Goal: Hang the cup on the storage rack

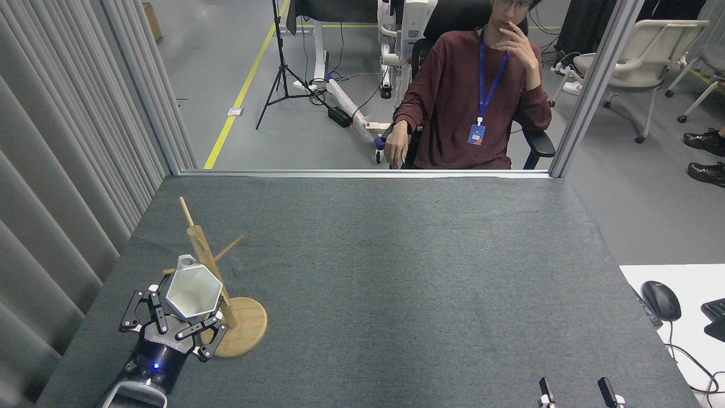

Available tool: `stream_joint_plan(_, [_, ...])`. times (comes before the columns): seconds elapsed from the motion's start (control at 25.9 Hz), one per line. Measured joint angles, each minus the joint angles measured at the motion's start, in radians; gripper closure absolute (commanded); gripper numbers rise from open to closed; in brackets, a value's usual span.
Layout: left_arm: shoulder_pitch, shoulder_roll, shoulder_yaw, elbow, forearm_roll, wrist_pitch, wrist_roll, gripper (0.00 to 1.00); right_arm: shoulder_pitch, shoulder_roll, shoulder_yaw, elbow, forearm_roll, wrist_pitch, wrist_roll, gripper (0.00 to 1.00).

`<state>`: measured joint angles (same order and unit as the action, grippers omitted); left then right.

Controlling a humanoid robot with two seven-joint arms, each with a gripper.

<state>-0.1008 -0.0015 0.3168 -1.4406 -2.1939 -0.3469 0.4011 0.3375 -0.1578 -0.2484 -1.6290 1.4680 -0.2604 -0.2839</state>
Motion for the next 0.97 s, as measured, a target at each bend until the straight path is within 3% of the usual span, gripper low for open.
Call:
stream_joint_plan(0.19, [0.056,0.001,0.018,-0.018,0.034,-0.006,0.001,0.0,0.0,0.001,0.0,0.0,0.0,-0.001,0.0,0.01])
stream_joint_plan(0.46, [0.191,-0.005,0.076,-0.061,0.177,-0.011,0.001,0.0,0.0,0.001,0.001,0.0,0.0,-0.001,0.0,0.01])
stream_joint_plan(0.66, [0.285,-0.021,0.088,-0.139,0.333,-0.105,-0.012,0.0,0.012,0.003,-0.002,-0.01,0.0,-0.004,-0.014,0.01])
stream_joint_plan(0.97, [0.339,-0.024,0.074,-0.231,0.63,-0.176,-0.192,0.0,0.086,0.005,-0.044,-0.036,-0.004,-0.011,-0.062,0.01])
